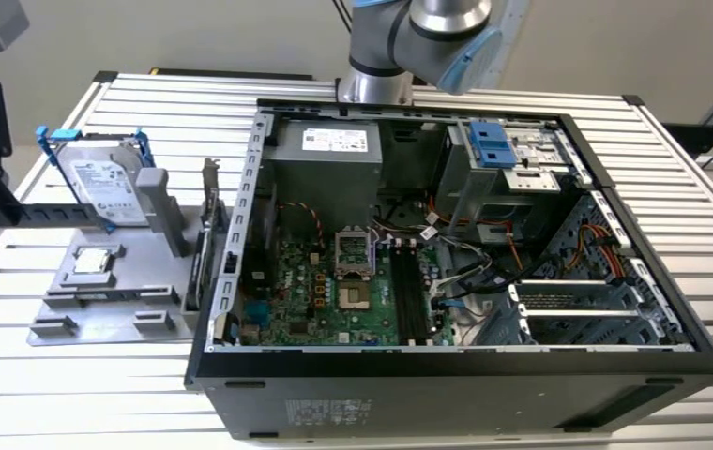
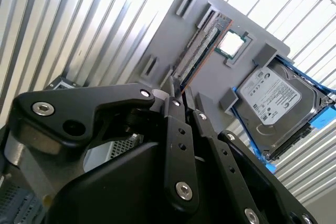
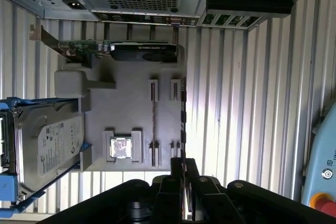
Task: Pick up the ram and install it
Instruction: 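Pick up the ram and move it above insertion slot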
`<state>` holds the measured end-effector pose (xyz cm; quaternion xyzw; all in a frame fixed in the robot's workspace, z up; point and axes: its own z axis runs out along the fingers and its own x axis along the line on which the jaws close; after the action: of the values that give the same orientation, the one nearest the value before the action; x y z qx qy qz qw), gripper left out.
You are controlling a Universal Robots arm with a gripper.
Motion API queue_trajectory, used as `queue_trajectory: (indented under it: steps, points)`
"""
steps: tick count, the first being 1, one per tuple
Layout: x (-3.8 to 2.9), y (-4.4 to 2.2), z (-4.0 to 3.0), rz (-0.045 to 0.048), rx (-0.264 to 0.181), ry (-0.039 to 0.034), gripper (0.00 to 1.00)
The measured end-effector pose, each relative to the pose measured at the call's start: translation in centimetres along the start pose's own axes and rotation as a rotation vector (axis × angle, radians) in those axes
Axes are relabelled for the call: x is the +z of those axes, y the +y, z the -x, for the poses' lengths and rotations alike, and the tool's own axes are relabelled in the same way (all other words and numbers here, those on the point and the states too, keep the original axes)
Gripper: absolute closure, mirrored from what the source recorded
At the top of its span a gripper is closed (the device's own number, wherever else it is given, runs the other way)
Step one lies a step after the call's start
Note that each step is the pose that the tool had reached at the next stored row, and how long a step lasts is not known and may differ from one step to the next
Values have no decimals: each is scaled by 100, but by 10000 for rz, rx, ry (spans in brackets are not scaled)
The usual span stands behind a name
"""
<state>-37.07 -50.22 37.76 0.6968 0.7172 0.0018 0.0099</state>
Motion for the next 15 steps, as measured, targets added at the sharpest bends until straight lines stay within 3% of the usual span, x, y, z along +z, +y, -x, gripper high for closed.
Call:
queue_trajectory:
  steps: [8, 15]
  points:
    - [-110, 2, 1, 0, 21, 0, 100]
    - [-141, 4, 0, 1, 26, 0, 100]
